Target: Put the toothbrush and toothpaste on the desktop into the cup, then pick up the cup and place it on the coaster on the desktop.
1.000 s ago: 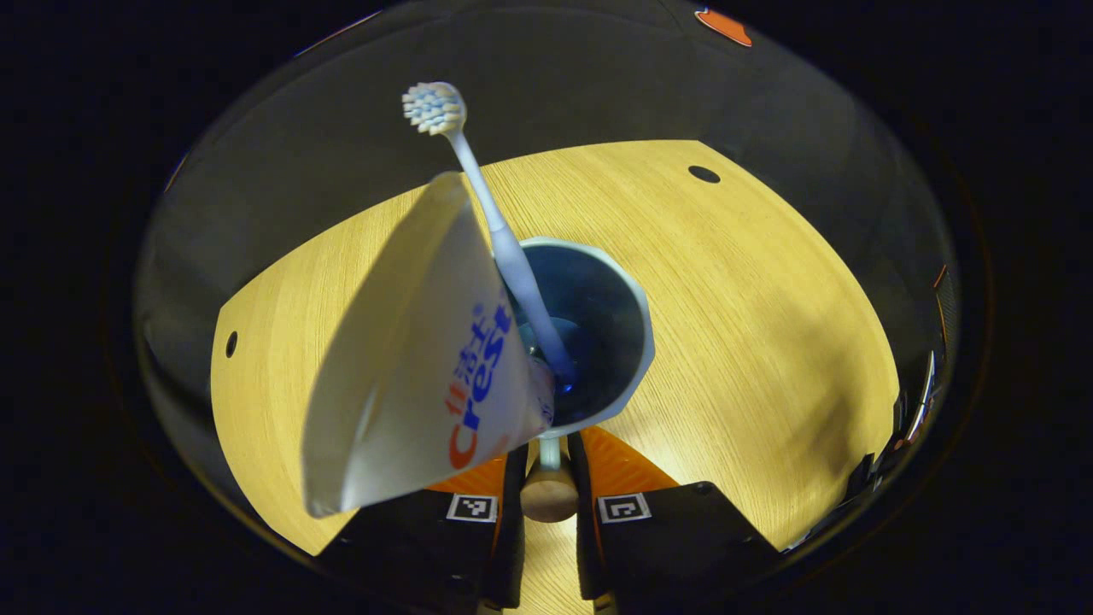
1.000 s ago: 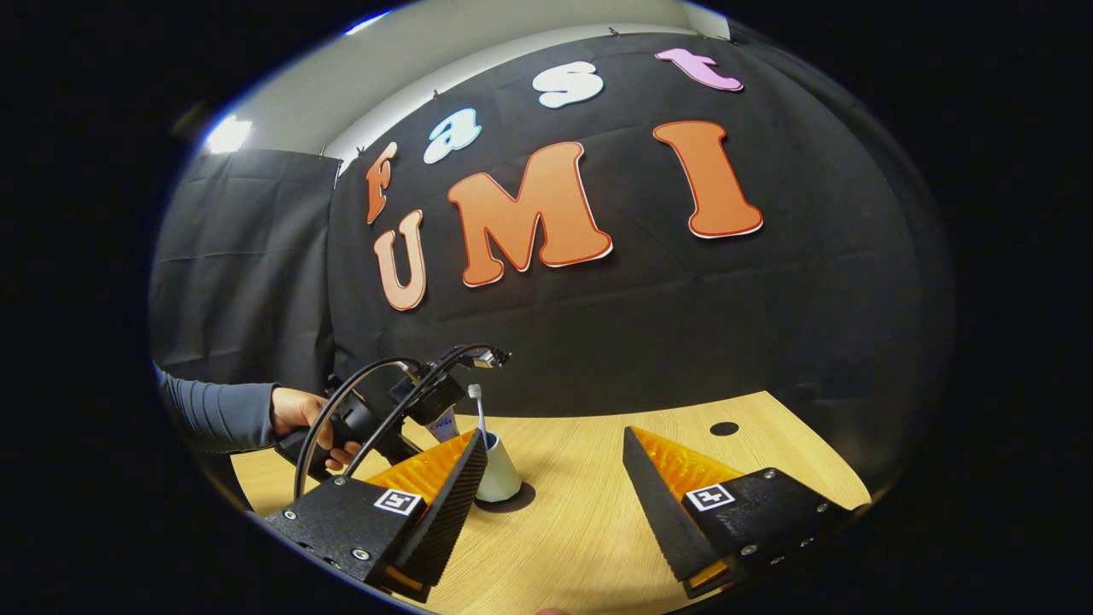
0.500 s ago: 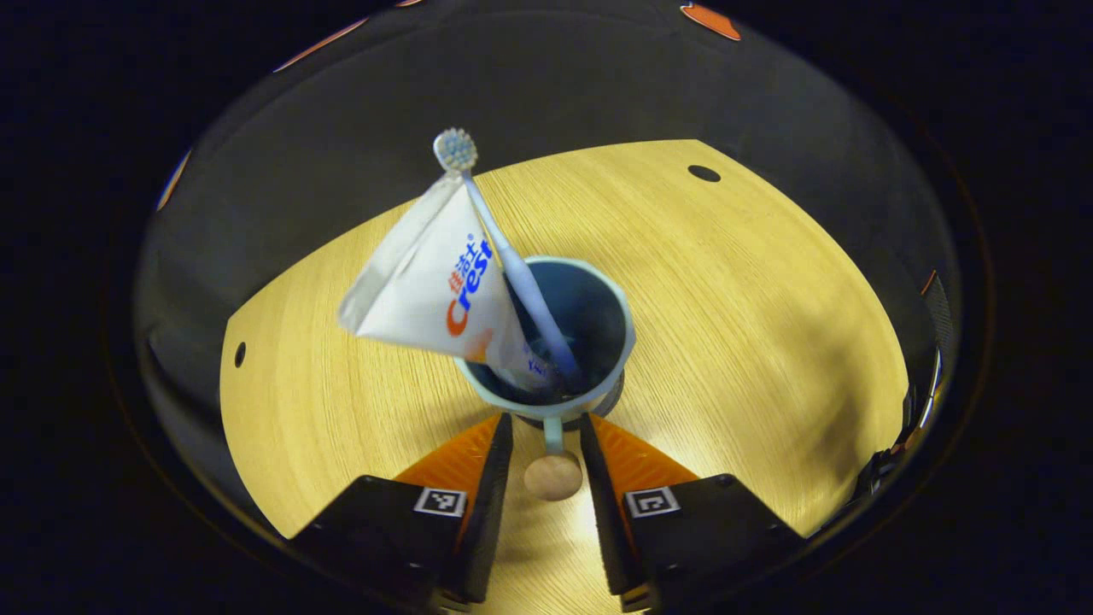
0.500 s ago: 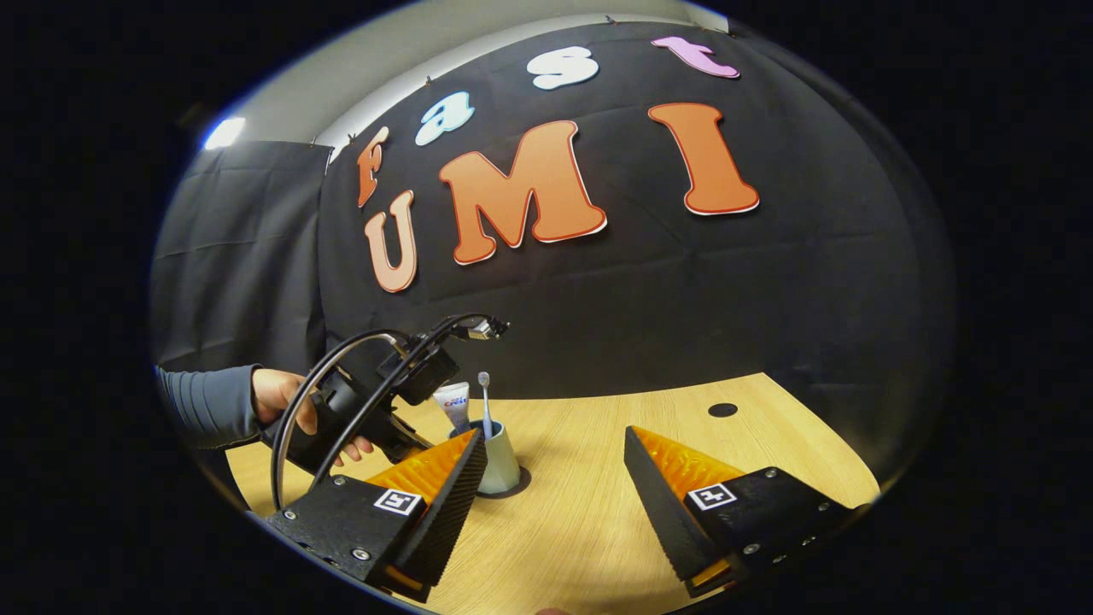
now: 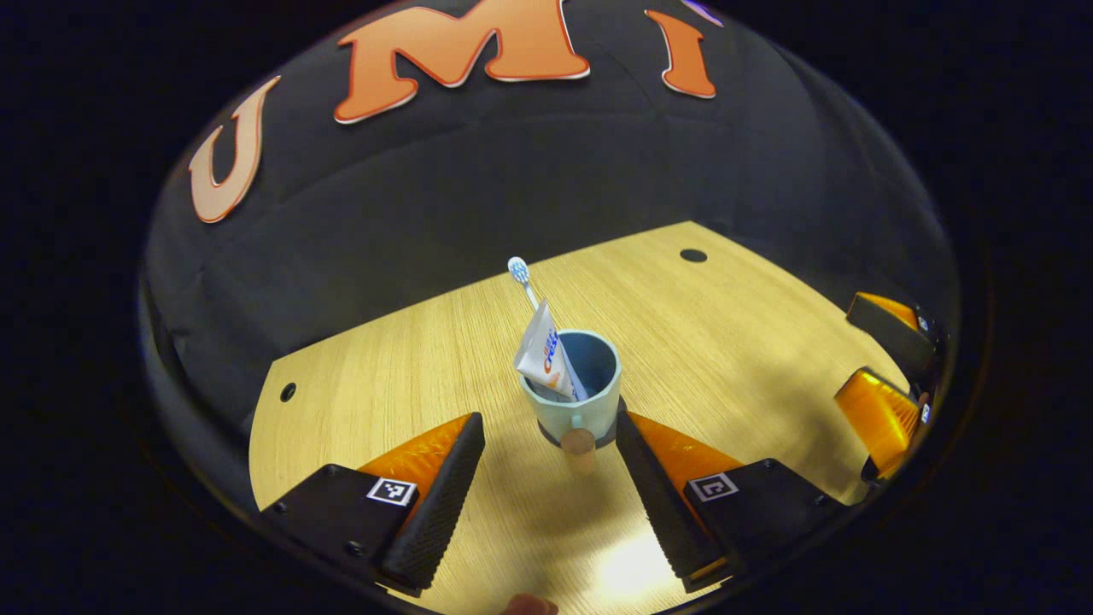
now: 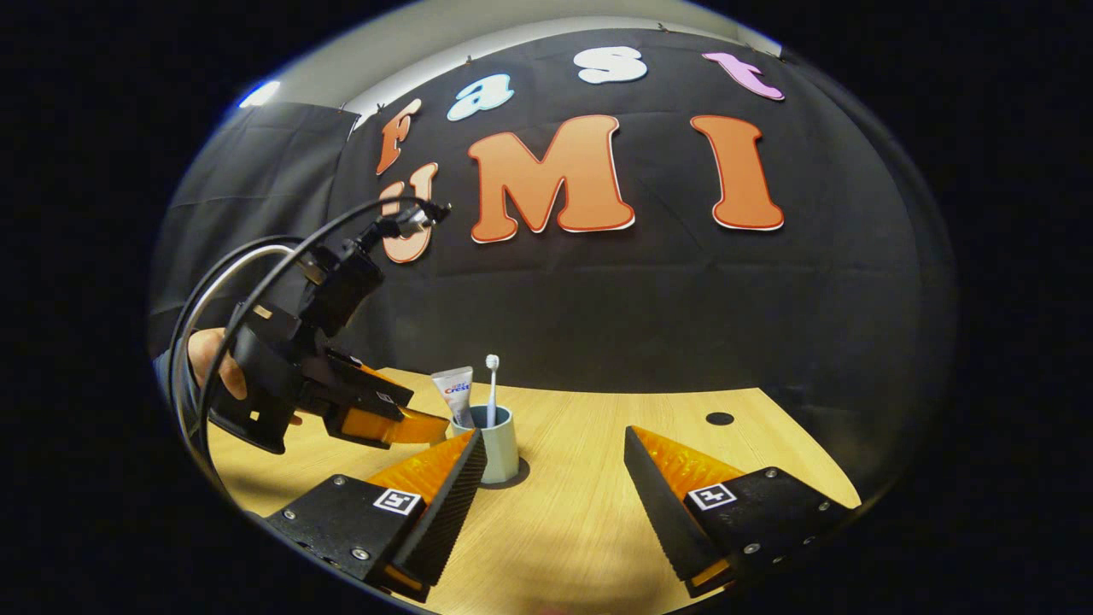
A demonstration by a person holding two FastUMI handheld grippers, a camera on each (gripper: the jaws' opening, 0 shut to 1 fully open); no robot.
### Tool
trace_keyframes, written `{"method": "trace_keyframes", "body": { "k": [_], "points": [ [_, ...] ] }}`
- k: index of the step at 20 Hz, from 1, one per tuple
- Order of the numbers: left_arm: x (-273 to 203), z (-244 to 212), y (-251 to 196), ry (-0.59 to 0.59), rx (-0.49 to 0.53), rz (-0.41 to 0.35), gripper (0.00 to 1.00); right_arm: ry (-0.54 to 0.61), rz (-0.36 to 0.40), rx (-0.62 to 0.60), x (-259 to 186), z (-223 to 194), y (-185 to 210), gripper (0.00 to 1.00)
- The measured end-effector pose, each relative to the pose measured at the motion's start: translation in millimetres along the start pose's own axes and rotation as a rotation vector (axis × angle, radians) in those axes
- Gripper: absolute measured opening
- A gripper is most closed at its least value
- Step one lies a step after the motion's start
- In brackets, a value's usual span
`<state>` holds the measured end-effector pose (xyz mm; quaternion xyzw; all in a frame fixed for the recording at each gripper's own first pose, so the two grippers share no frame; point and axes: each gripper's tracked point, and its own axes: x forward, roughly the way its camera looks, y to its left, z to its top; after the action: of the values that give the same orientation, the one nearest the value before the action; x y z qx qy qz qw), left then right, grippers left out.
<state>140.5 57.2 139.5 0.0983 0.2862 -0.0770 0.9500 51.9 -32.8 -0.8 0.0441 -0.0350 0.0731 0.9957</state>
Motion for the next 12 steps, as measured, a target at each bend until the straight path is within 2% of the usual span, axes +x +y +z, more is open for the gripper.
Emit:
{"method": "trace_keyframes", "body": {
  "k": [4,8,11,12],
  "points": [
    [-42.5,13.8,18.2,-0.178,-0.039,0.066,1.00,-0.064,0.005,-0.025,-0.9,16.1,21.9,0.98],
    [-81.4,11.0,50.1,-0.334,-0.108,0.186,1.00,-0.135,0.003,-0.030,-6.5,30.1,43.4,0.98],
    [-99.2,0.3,65.5,-0.438,-0.177,0.217,1.00,-0.189,-0.017,-0.031,-13.7,37.5,51.9,0.98],
    [-106.1,-3.1,70.4,-0.464,-0.185,0.238,0.96,-0.195,-0.023,-0.030,-14.8,38.6,54.2,0.98]
  ]
}}
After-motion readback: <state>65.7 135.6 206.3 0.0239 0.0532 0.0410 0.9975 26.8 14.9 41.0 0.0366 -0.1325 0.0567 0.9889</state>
